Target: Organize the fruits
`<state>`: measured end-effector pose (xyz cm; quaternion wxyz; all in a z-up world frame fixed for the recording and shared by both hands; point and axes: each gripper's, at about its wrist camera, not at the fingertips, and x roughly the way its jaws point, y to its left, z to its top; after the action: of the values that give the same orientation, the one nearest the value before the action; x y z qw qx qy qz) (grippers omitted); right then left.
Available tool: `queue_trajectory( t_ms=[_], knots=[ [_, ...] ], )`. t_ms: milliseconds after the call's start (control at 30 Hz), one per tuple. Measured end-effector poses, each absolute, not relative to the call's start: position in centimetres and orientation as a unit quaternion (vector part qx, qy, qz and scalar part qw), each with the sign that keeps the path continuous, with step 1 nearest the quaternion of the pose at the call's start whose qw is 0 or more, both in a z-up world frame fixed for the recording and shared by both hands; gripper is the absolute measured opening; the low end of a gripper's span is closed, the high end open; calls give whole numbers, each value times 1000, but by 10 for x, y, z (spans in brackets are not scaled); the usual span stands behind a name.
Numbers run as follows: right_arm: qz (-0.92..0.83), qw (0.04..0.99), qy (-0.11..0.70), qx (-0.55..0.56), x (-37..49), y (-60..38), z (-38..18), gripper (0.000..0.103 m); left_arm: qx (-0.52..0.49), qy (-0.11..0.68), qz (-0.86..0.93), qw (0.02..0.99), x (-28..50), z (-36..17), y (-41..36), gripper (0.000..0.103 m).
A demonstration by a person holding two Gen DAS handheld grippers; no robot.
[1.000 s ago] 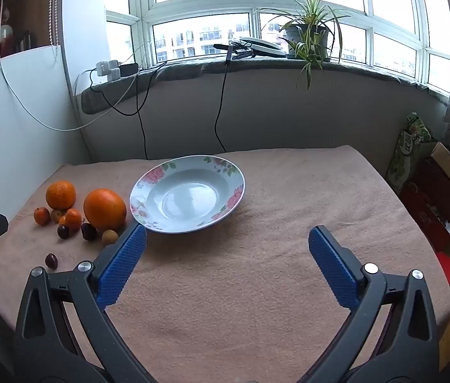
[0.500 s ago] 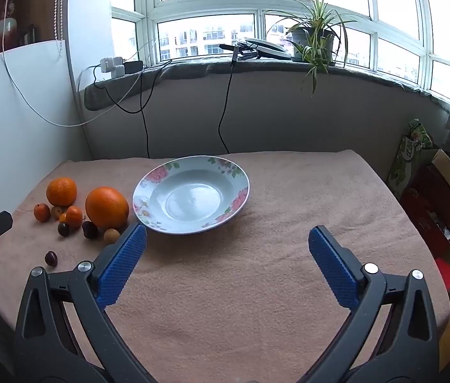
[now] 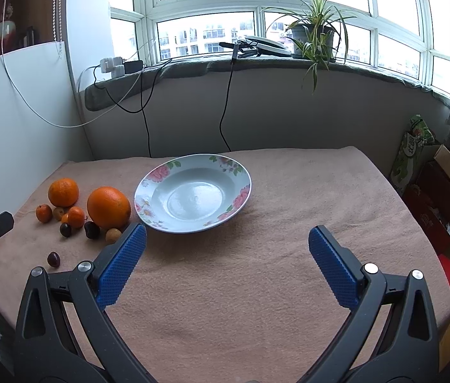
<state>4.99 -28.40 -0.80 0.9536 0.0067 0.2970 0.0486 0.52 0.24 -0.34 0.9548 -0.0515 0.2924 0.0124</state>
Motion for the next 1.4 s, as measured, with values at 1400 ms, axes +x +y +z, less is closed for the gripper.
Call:
queue_trajectory(
  t_ms=[1400],
  knots=[
    [57,950,306,11,53,-282,-11,103,-53,298,7,953,11,-5,0,87]
  ],
)
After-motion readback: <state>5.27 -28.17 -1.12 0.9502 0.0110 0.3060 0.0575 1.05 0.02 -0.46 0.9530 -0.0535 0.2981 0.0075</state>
